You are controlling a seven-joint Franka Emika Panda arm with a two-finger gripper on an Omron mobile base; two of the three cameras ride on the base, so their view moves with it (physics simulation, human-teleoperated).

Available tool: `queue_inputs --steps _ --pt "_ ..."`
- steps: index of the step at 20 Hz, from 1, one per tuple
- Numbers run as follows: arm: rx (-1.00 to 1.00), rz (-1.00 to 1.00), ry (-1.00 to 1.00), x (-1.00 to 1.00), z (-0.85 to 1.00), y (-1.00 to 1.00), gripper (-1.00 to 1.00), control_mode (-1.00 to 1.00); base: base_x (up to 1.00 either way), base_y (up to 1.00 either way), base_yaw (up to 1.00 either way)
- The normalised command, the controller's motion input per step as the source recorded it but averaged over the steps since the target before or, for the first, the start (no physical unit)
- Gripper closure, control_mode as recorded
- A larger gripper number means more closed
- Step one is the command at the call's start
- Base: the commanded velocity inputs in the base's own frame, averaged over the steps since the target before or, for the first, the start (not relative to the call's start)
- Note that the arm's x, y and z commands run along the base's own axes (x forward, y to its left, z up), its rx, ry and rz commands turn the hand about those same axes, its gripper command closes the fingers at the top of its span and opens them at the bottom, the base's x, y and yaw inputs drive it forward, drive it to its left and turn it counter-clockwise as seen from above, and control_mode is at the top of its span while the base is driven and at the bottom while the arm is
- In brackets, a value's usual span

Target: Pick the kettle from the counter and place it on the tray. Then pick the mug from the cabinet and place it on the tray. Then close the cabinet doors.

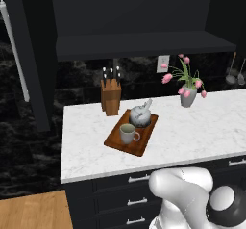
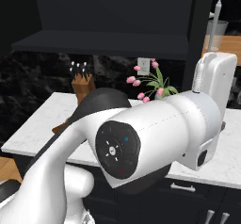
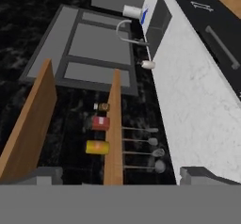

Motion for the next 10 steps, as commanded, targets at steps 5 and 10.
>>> queue_inputs --steps 5,10 --pt "0.0 0.0 0.0 0.31 0.0 0.0 -1.0 -1.0 0.0 0.0 0.0" --pt "0.0 0.05 0.0 0.36 0.0 0.01 -1.0 -1.0 0.0 0.0 0.0"
